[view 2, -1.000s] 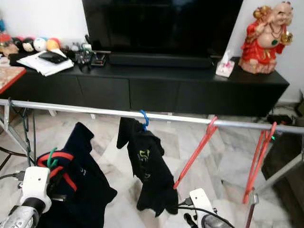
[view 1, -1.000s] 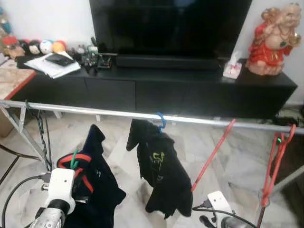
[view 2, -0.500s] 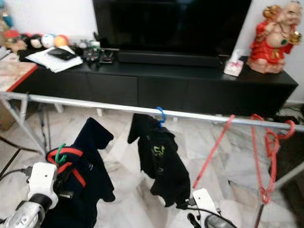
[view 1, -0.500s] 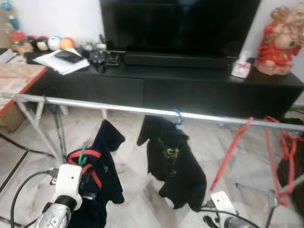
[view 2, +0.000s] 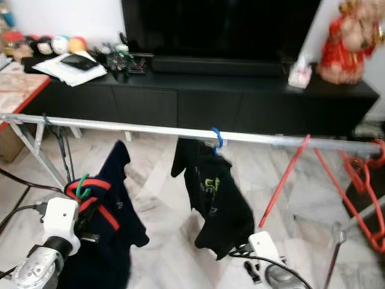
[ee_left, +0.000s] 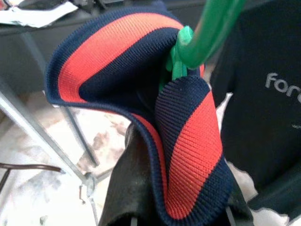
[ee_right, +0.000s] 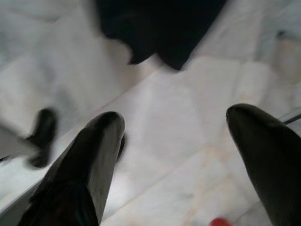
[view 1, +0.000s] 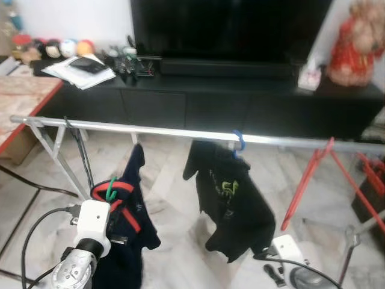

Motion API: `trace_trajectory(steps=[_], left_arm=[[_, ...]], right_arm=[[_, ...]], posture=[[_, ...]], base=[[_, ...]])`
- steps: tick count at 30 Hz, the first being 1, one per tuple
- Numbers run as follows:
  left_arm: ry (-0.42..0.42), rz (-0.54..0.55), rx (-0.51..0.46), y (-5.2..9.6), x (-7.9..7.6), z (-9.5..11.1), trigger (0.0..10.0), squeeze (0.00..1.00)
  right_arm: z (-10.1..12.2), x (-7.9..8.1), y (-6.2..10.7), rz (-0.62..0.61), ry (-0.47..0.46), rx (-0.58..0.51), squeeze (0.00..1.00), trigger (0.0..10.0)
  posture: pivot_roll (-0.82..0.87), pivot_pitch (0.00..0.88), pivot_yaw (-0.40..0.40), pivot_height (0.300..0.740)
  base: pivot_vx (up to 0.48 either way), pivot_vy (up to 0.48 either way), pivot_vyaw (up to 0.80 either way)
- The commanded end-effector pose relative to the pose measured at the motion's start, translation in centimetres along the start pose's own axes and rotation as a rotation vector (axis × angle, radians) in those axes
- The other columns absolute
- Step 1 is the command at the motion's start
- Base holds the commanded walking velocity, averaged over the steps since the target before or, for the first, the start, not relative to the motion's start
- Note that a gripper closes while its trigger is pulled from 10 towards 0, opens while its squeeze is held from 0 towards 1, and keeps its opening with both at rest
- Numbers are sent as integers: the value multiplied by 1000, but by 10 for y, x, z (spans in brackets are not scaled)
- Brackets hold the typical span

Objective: Hang hanger

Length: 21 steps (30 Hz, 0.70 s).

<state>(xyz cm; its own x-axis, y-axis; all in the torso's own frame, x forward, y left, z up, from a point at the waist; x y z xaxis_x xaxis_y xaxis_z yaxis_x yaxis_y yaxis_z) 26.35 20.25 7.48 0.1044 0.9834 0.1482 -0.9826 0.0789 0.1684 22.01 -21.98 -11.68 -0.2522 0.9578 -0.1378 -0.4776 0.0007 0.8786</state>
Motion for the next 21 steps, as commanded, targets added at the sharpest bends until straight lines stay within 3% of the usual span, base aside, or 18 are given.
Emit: trace_trajectory(steps=[1,10,21], left_arm=[[-1,-7,-9,0,-3,3,10000,0],[-4,-14,-8,-1,-5,3,10000,0],[-4,-16,-9,-1,-5,4,10000,0]], right_arm=[[0,-5,1,-9,-5,1,0,10000],[0,-5,1,-7,-1,3,0,10000],[0,-5,1,-10,-1,4,0,10000]], posture=[[-88,0,1,740],[-88,0,1,740],[-87,0,2,740]], base=[[255,0,0],[290,0,-708],[300,0,0]])
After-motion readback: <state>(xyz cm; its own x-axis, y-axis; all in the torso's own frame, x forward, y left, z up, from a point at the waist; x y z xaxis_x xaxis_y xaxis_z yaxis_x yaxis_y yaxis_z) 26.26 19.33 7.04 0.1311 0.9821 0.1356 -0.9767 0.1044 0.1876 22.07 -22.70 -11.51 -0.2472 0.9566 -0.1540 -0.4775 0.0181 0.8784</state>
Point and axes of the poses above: a point about 5 cm out from each wrist's last joint towards the gripper, its own y axis pointing back from the gripper into the wrist, its own z axis along the axis of the wrist's last joint, x = y × z, the point moved 5 cm from there along -y, pointing out of the wrist towards the gripper, and after that the axes turned 2 degrees about y, right-handed, at the moved point
